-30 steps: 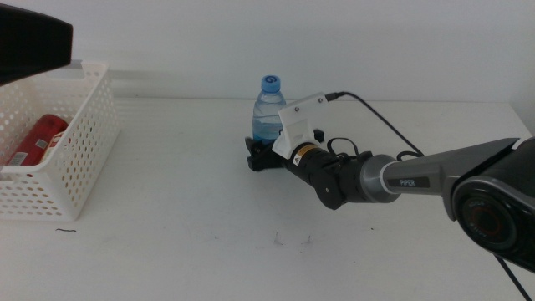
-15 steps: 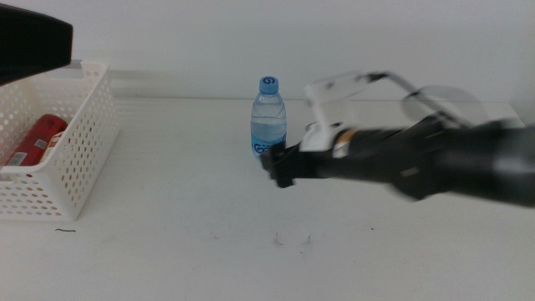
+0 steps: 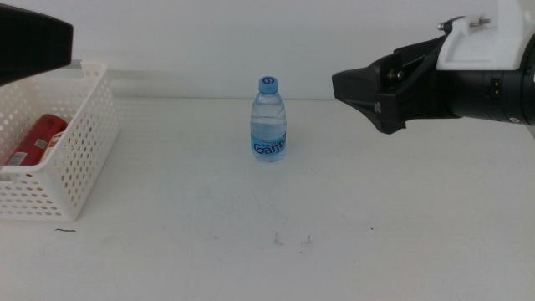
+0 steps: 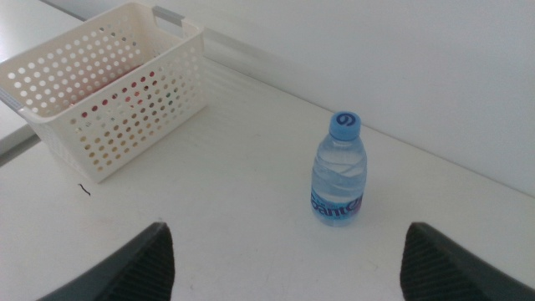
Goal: Use arms to grab the bottles and put them into the dustbin to the left of the table.
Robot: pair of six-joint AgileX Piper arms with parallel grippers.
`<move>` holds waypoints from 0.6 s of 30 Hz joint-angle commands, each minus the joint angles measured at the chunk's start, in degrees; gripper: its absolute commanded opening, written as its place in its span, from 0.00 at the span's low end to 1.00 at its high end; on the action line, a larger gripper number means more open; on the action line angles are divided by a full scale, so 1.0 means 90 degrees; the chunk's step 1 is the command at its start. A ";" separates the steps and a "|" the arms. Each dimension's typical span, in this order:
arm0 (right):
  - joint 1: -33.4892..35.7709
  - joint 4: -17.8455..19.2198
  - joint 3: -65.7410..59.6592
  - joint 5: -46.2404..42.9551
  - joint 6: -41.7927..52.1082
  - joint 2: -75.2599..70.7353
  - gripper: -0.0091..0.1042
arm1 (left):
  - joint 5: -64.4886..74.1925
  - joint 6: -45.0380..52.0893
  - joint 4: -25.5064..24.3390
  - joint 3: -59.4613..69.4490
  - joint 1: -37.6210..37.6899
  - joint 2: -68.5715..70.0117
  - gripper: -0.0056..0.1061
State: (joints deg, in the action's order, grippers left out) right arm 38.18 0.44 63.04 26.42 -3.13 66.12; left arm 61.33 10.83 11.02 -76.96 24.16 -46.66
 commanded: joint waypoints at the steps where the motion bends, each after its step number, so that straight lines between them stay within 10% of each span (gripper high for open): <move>1: 0.0023 0.0066 0.0008 0.0074 -0.0006 -0.0071 0.90 | -0.0095 -0.0022 -0.0004 0.0019 0.0039 0.0016 0.89; 18: 0.0023 0.0036 -0.0003 0.0074 -0.0006 -0.0071 0.90 | -0.0978 -0.0047 -0.0350 0.0359 0.0039 0.0016 0.89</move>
State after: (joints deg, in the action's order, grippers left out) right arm 38.18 0.35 63.04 27.43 -3.21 65.87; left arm 54.74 10.83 8.69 -75.08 24.16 -46.63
